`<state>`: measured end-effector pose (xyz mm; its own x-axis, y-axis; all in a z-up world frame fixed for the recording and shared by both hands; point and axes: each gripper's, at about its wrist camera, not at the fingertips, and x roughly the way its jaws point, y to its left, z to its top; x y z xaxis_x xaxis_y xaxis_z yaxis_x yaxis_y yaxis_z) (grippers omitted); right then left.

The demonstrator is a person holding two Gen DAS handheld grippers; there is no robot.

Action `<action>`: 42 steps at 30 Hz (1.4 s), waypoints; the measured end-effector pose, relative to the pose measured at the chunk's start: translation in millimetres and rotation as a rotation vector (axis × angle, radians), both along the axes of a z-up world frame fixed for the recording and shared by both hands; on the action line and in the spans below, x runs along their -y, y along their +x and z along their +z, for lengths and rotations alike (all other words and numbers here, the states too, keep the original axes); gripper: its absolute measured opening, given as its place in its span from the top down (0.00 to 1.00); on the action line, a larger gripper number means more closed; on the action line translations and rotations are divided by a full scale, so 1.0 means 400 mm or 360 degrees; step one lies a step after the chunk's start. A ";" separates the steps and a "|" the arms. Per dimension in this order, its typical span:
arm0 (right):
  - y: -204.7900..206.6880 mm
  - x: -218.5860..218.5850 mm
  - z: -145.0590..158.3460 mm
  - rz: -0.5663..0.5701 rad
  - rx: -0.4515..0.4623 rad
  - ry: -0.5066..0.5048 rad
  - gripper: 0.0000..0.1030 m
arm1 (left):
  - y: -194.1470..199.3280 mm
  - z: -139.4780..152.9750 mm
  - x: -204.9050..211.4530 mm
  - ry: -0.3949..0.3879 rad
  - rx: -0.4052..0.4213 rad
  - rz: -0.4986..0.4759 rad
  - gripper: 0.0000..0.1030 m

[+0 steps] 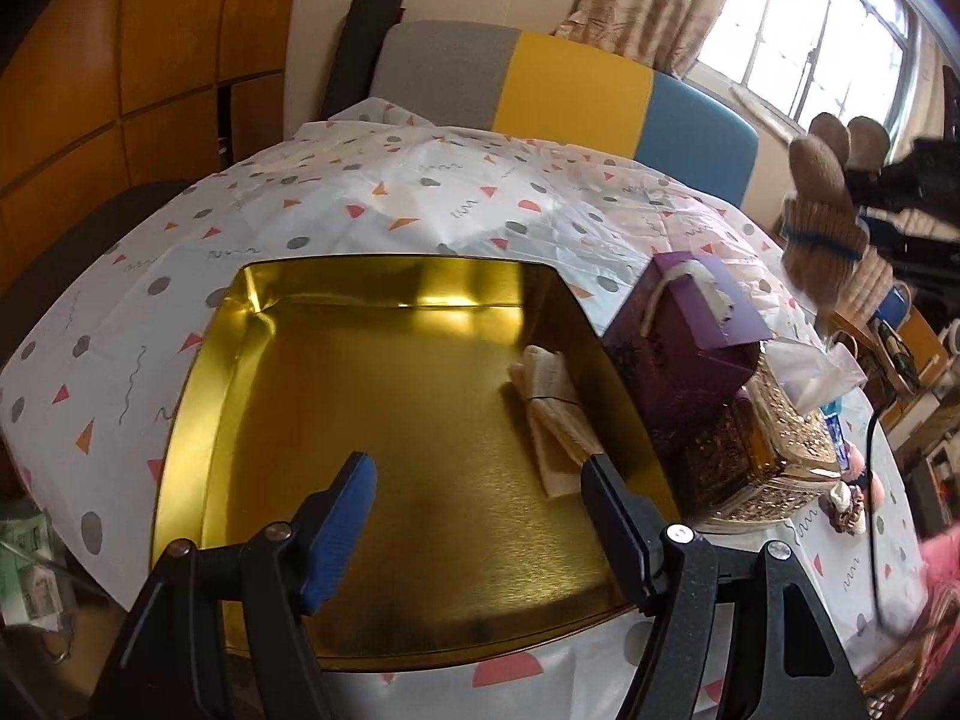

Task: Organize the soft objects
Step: 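Carry the white glove into the gold tray and open the right tool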

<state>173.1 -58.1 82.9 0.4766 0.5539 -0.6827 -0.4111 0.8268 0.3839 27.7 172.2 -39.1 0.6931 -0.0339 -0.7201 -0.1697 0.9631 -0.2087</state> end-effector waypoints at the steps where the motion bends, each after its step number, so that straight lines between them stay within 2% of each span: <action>1: -0.011 -0.021 -0.014 0.0037 -0.0015 -0.0011 0.73 | -0.003 -0.001 -0.010 -0.0002 0.0002 0.0023 0.30; 4: -0.049 -0.075 -0.060 0.0154 -0.0083 -0.0040 0.73 | -0.010 0.000 -0.041 -0.0007 0.0017 0.0094 0.30; 9: -0.090 -0.168 -0.171 0.0298 -0.0221 -0.0192 0.73 | -0.023 -0.004 -0.092 -0.0022 0.0020 0.0175 0.30; 12: -0.088 -0.204 -0.250 0.0326 -0.0315 -0.0310 0.71 | -0.030 -0.011 -0.108 -0.0026 0.0010 0.0199 0.30; 15: -0.090 -0.225 -0.309 0.0356 -0.0415 -0.0356 0.69 | -0.036 -0.016 -0.114 -0.0027 0.0000 0.0204 0.30; 17: -0.094 -0.234 -0.333 0.0349 -0.0432 -0.0414 0.63 | -0.037 -0.016 -0.113 -0.0022 0.0001 0.0203 0.30; 23: -0.126 -0.218 -0.327 0.0312 -0.0316 -0.0481 0.56 | -0.036 -0.013 -0.103 0.0002 -0.0006 0.0199 0.30; 26: -0.151 -0.187 -0.286 0.0282 -0.0173 -0.0458 0.52 | -0.036 -0.008 -0.094 0.0037 -0.0005 0.0195 0.30; 32: -0.202 -0.133 -0.215 0.0191 0.0090 -0.0472 0.51 | -0.046 0.016 -0.068 0.0076 0.0031 0.0157 0.28; 42: -0.211 0.016 -0.173 -0.0103 0.0231 -0.0402 0.51 | -0.062 0.064 0.003 0.0142 0.0119 0.0029 0.25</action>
<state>88.9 -64.6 13.6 0.6080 0.3402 -0.7173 -0.3897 0.9151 0.1037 2.8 171.0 -13.5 0.7450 0.0414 -0.6657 -0.1747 0.9753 -0.1349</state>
